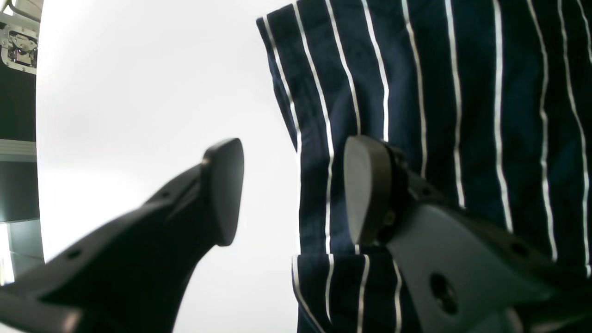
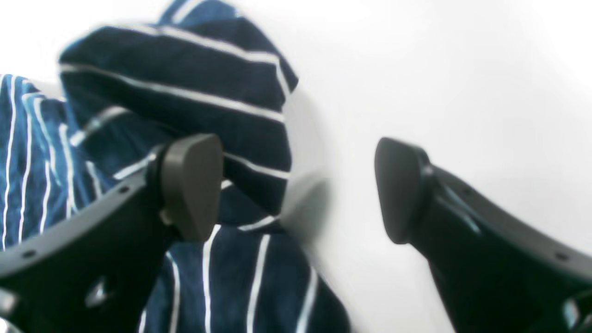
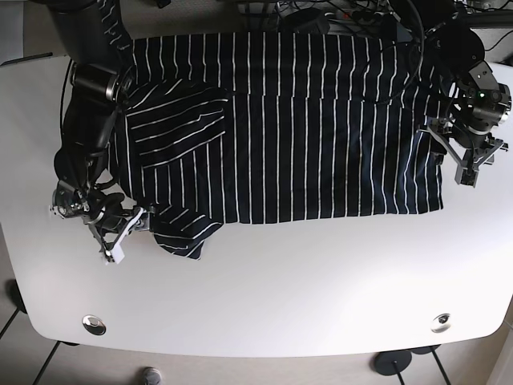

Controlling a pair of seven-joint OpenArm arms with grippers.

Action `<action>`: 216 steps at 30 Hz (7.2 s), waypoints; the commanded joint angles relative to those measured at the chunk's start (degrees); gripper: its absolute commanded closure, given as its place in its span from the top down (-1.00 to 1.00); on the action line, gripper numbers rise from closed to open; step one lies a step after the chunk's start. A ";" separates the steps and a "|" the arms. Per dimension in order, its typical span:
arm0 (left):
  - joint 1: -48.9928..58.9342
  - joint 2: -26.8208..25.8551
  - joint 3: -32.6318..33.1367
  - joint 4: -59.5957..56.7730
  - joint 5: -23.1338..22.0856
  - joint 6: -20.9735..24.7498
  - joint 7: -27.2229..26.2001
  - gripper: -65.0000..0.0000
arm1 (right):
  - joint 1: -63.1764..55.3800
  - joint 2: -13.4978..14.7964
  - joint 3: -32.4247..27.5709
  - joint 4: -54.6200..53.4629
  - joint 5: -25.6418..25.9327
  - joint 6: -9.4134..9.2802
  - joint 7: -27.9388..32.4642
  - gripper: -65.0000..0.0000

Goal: Fold the T-shirt properly

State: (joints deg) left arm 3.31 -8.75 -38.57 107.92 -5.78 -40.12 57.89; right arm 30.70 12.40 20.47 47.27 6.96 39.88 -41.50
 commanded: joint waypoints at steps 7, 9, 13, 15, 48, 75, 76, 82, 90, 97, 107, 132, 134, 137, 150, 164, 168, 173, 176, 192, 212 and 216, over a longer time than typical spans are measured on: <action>-0.45 -1.05 -0.25 0.70 -0.33 0.12 -0.61 0.00 | 2.14 -0.67 -6.71 -3.79 0.73 0.12 8.48 -0.96; -0.45 -1.05 -0.25 -0.97 -0.33 0.12 -0.61 0.00 | 3.72 -0.58 -10.49 -2.47 0.73 0.12 8.57 -0.93; -0.45 -1.05 -0.33 -4.14 -0.33 0.12 -0.61 0.00 | 4.42 1.44 -18.40 7.02 0.64 0.12 8.31 -0.94; -0.37 -1.05 -0.33 -4.31 -0.33 0.12 -0.61 0.00 | 5.13 1.97 -21.22 10.89 0.64 0.12 8.40 -0.93; -10.56 -5.44 -5.17 -19.26 2.22 3.68 -7.21 0.03 | -4.54 2.15 2.61 -2.65 1.08 0.12 8.66 -0.93; -27.44 -9.05 2.48 -55.13 2.13 9.04 -22.68 -1.00 | -5.51 2.06 2.96 6.05 1.17 0.12 8.31 -0.94; -27.44 -8.87 2.57 -52.23 2.13 9.04 -22.59 -1.00 | -5.60 2.06 2.96 7.20 1.17 0.12 8.31 -0.94; -27.44 -7.91 2.30 -37.11 1.96 1.66 -15.65 -1.00 | -6.74 2.06 2.96 18.80 1.08 0.12 2.51 -0.95; -23.40 -6.67 2.21 -19.08 1.96 0.12 -8.44 -1.00 | -14.39 1.97 7.97 40.78 1.17 0.12 -9.63 -0.95; -11.97 -6.15 1.95 -11.17 1.96 0.12 -8.61 -1.00 | -29.42 -1.63 12.19 55.72 1.17 0.12 -13.32 -0.95; -1.51 -3.86 -5.87 -12.49 2.31 0.12 -8.70 -1.00 | -39.53 -4.62 15.09 57.83 1.17 0.12 -13.23 -0.88; 1.92 -1.49 4.32 -14.95 2.40 0.12 -11.43 -0.06 | -14.04 -6.82 5.16 25.04 4.95 0.12 -11.21 0.65; 2.80 -1.66 4.24 -16.80 2.40 0.12 -13.18 -0.06 | -14.13 -7.79 5.16 24.08 4.95 0.12 -10.86 0.65; 2.97 -1.66 4.24 -17.68 2.40 0.12 -13.98 -0.06 | -14.39 -8.14 5.16 23.64 4.95 0.12 -10.77 0.25; 2.97 -1.75 4.32 -17.85 2.48 0.12 -13.98 -0.06 | -26.35 -10.43 5.60 62.14 15.94 0.12 -26.59 -0.96; 2.97 -4.13 4.32 -19.96 2.57 0.12 -13.98 -0.06 | -51.14 -7.09 18.52 68.29 34.14 -2.47 -26.86 -0.96; 2.97 -4.39 4.24 -20.75 2.48 0.12 -14.06 -0.06 | -53.60 -6.38 20.98 67.59 33.79 -2.47 -26.68 -0.94; 2.71 -4.04 4.24 -19.26 2.04 0.12 -14.06 -0.06 | -55.88 -3.22 21.60 66.98 34.14 -2.82 -26.42 -0.20; 2.53 -3.07 5.29 -14.60 1.96 0.12 -14.06 -0.06 | -56.41 -2.87 21.51 68.56 34.31 -2.38 -23.96 0.23; 8.86 0.53 12.50 -4.67 2.22 0.12 -13.89 -0.06 | -46.74 -6.21 4.54 66.80 33.79 -2.38 -22.11 0.12; 0.25 -0.17 8.54 -15.04 1.87 0.12 -13.80 -0.06 | -40.24 -1.20 1.11 39.28 21.48 -2.47 -6.55 -0.60; 0.07 0.53 4.06 -9.41 -4.99 0.12 -11.43 0.03 | -39.53 -0.58 1.11 39.28 21.48 -2.38 -6.64 -0.60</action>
State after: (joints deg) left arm 3.60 -7.53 -35.66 97.49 -12.71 -40.34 48.45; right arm -8.91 11.14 21.32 86.13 29.58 37.89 -47.13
